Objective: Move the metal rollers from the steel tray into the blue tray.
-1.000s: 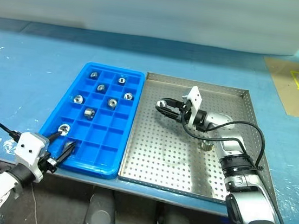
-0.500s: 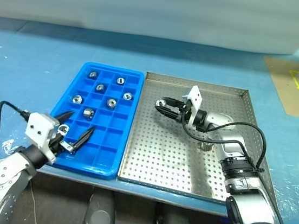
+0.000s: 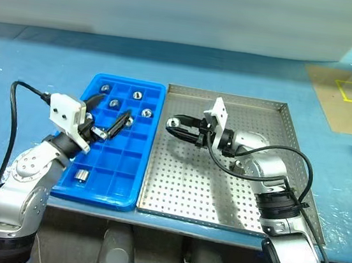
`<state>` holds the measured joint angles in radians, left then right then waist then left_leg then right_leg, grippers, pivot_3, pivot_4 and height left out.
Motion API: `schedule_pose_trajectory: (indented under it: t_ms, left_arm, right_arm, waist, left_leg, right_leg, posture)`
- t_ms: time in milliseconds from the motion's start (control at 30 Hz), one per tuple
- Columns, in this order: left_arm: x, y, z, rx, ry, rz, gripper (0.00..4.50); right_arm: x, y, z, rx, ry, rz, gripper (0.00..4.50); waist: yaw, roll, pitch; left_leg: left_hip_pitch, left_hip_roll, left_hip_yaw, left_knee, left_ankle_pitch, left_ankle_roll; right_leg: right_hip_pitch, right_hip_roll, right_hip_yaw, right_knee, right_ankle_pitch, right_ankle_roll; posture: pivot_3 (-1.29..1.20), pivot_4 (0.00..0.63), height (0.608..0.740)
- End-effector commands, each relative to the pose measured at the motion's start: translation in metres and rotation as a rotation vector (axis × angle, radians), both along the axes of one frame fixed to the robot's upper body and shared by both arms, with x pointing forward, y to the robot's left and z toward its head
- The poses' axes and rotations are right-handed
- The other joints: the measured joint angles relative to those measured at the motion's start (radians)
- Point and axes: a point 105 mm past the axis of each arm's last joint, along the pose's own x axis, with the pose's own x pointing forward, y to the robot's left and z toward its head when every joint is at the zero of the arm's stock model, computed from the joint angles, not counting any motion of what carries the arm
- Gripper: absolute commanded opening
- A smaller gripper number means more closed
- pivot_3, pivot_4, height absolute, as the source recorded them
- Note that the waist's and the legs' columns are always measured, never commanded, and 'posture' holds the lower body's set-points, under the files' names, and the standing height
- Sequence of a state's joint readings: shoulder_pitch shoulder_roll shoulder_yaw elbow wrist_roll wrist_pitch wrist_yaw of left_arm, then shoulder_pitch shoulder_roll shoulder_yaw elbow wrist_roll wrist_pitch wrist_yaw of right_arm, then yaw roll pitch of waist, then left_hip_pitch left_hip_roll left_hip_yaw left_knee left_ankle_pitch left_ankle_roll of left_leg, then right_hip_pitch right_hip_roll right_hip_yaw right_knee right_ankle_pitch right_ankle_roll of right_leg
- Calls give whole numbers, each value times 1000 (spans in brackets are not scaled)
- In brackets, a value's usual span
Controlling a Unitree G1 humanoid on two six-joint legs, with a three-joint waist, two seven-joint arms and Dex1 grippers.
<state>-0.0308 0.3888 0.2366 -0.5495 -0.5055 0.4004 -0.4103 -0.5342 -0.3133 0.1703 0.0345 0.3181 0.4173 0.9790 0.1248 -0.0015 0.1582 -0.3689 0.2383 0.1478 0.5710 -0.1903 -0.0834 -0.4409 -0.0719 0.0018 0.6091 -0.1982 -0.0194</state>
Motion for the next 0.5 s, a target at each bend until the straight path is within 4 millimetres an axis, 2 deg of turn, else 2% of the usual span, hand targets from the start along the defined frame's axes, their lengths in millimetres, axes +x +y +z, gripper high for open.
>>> schedule_pose_trajectory:
  t_ms: [33, 167, 300, 433, 500]
  left_arm:
    - [-3, -2, -3, 66, 7, -29, 4463]
    - [-6, -9, -12, 105, 51, -88, 4463]
    - [-1, -11, -11, 105, 42, -102, 4463]
    - [-1, -6, -20, 149, 78, -122, 4463]
    - [1, -4, -19, 143, 70, -120, 4463]
  right_arm:
    - [-1, -2, 4, -4, -34, -10, 1676]
    - [5, -12, 5, -3, -37, -54, 1676]
    - [5, -14, 6, -9, -44, -53, 1676]
    - [7, -18, 6, -17, -54, -79, 1676]
    - [7, -21, 6, -21, -52, -83, 1676]
  waist:
    - [-3, 0, 0]
    - [-3, 0, 0]
    - [-2, 0, 0]
    - [-5, 0, 0]
    - [-6, 0, 0]
  left_leg:
    - [0, 0, 0, 0, 0, 0]
    - [0, 0, 0, 0, 0, 0]
    - [0, 0, 0, 0, 0, -1]
    - [1, 0, 0, 0, 0, -1]
    - [1, 0, 0, 0, 0, -1]
  right_leg:
    - [0, 0, 0, 0, 0, 0]
    - [0, 1, 0, -1, 0, 0]
    - [0, 1, 0, 0, 0, 0]
    - [0, 1, 0, 1, 0, 0]
    - [0, 1, 0, 1, 0, 0]
  posture:
    - [204, 150, 740]
    - [185, 150, 740]
    - [170, 150, 740]
    - [170, 150, 740]
    - [146, 150, 740]
